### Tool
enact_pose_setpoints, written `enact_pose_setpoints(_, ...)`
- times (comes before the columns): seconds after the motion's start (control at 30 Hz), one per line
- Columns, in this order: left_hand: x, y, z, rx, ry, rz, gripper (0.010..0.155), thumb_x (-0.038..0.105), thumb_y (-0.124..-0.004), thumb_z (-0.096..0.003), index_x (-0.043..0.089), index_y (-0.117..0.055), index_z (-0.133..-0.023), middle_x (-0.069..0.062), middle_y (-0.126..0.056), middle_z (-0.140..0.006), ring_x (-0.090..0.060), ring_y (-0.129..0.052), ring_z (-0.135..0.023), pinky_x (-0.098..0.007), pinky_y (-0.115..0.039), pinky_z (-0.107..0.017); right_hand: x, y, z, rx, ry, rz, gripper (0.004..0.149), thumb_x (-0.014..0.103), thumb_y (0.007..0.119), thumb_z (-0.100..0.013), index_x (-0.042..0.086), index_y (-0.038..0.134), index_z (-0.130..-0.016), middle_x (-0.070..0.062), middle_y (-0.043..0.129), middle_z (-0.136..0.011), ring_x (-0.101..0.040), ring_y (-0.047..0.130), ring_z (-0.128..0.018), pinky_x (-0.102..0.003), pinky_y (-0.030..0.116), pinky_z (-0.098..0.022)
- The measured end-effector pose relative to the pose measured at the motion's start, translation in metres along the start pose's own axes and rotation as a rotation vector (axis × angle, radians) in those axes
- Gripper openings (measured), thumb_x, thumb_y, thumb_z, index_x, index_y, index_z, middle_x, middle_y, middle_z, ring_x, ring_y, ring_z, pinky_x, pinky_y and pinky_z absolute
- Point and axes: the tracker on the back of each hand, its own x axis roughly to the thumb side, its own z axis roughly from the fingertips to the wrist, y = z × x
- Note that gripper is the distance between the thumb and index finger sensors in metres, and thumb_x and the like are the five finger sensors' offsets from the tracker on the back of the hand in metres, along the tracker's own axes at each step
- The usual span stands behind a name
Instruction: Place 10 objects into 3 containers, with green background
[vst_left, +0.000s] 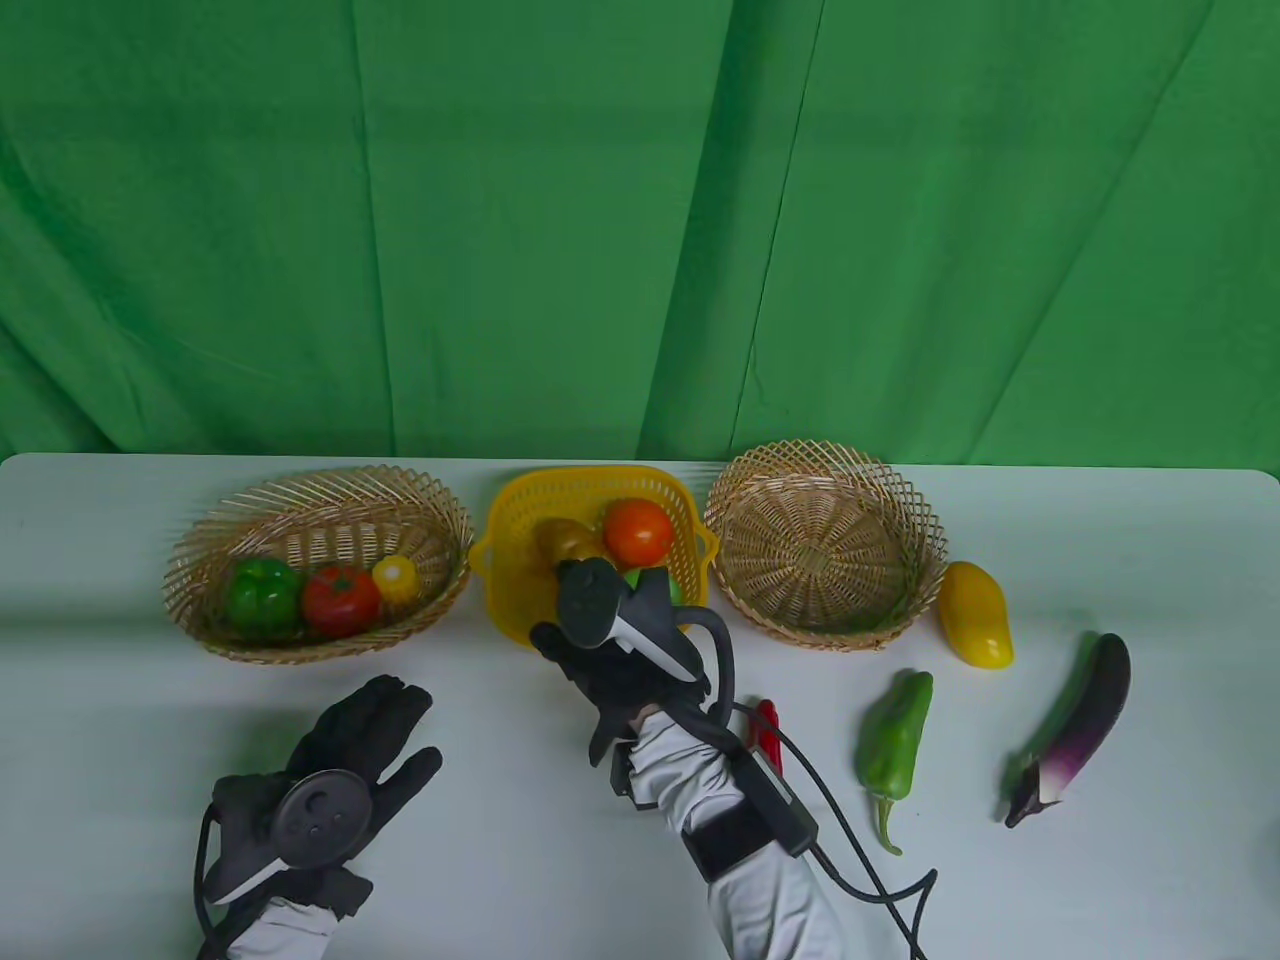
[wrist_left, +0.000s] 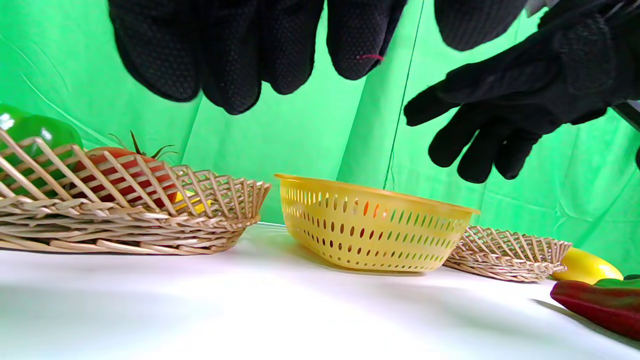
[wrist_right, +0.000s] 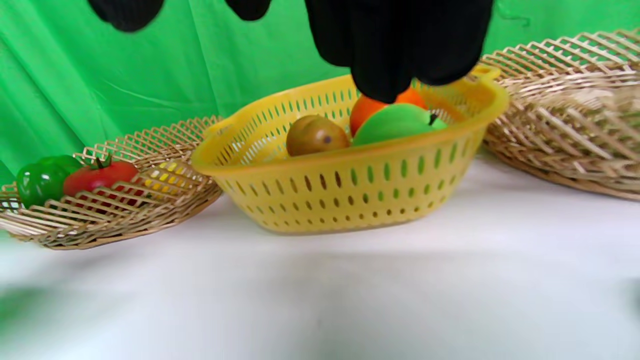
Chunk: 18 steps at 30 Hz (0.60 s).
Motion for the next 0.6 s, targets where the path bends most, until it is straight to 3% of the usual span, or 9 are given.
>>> enact_pose_setpoints(0.6, 0.000, 0.002, 0.001, 0.015, -0.006, 0.003, 0.065, 0.062, -0.060, -0.0559, 0.030, -0.060, -0.113, -0.014, -0.070, -0.115, -0.039, -0.083, -0.098, -0.056, -0.075, -0.063, -0.078, 0.023, 0.068, -0.045, 0.011, -0.045, 0.074, 0.058, 0.057, -0.058, 0.025, 0.030, -0.118, -0.028, 0.047, -0.118, -0.052, 0.065, -0.096, -0.063, 0.061, -0.070)
